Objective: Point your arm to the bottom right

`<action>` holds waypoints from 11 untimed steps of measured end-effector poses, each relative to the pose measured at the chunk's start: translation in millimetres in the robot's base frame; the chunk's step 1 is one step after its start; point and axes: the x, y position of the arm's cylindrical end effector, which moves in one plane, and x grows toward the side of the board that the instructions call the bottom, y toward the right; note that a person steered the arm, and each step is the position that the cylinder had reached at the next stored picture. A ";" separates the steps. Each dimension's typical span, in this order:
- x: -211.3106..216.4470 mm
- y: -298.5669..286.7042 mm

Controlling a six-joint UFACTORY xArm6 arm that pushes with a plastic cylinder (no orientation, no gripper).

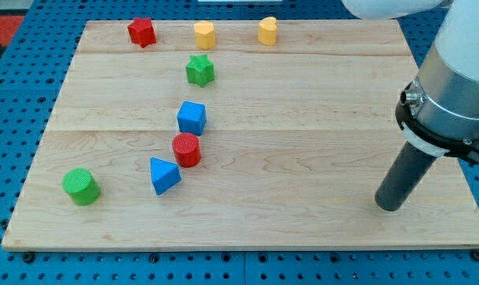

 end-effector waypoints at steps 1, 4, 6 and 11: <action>1.3 0.0; 29.7 -15.6; 29.6 -6.7; 24.8 28.5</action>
